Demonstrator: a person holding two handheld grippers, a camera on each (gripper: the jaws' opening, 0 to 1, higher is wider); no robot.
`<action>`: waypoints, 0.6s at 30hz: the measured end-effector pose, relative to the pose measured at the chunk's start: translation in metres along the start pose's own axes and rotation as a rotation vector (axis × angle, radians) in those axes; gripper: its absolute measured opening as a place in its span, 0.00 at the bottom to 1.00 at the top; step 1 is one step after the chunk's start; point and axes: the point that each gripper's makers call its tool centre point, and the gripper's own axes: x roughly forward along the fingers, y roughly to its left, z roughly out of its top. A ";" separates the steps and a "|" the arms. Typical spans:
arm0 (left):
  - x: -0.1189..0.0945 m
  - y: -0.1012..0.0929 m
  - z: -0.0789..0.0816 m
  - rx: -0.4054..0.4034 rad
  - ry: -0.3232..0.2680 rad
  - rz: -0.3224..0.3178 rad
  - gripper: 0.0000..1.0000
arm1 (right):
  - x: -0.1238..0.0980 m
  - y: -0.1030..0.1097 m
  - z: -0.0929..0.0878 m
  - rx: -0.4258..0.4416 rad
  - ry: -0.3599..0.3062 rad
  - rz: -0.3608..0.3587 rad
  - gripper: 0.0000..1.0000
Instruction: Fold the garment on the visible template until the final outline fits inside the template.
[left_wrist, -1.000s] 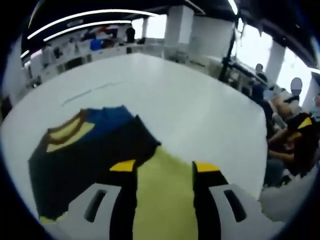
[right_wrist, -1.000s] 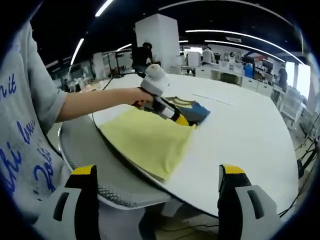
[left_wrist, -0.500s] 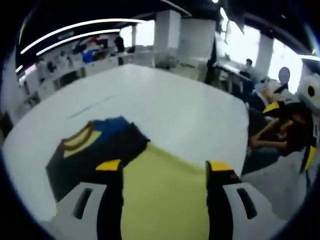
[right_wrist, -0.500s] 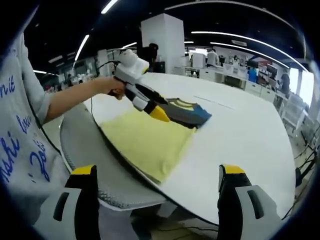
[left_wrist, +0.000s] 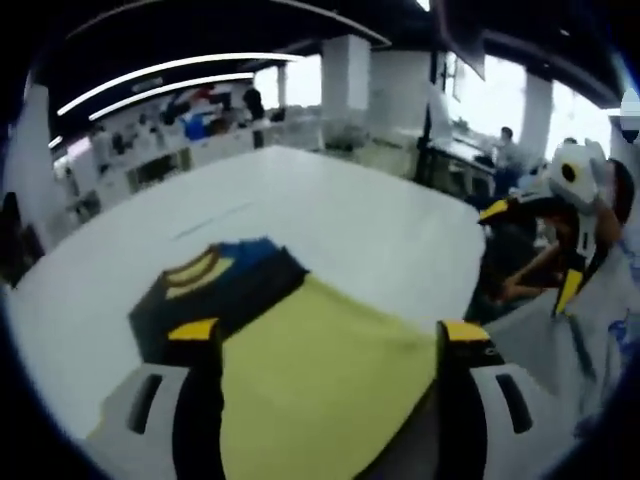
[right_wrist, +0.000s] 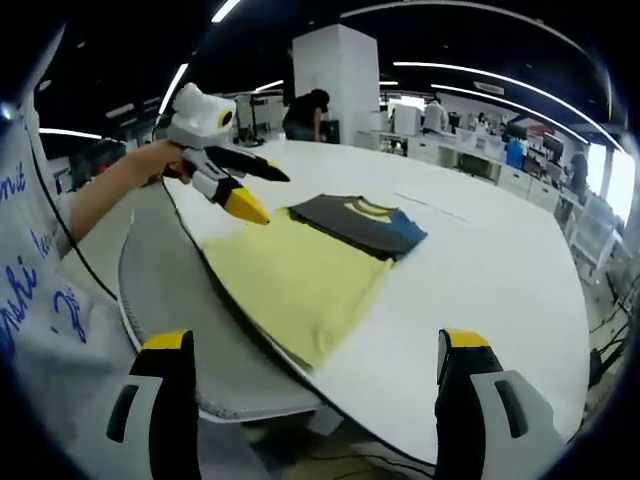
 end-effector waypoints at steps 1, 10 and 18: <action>-0.003 0.001 -0.002 0.004 0.000 0.004 0.85 | 0.000 0.001 0.001 -0.005 0.002 0.002 1.00; -0.026 0.003 -0.019 0.011 0.010 0.008 0.97 | 0.002 0.009 0.009 -0.022 0.007 -0.012 1.00; -0.051 0.005 -0.028 0.039 0.029 -0.028 0.97 | 0.006 0.016 0.018 0.013 0.000 -0.042 1.00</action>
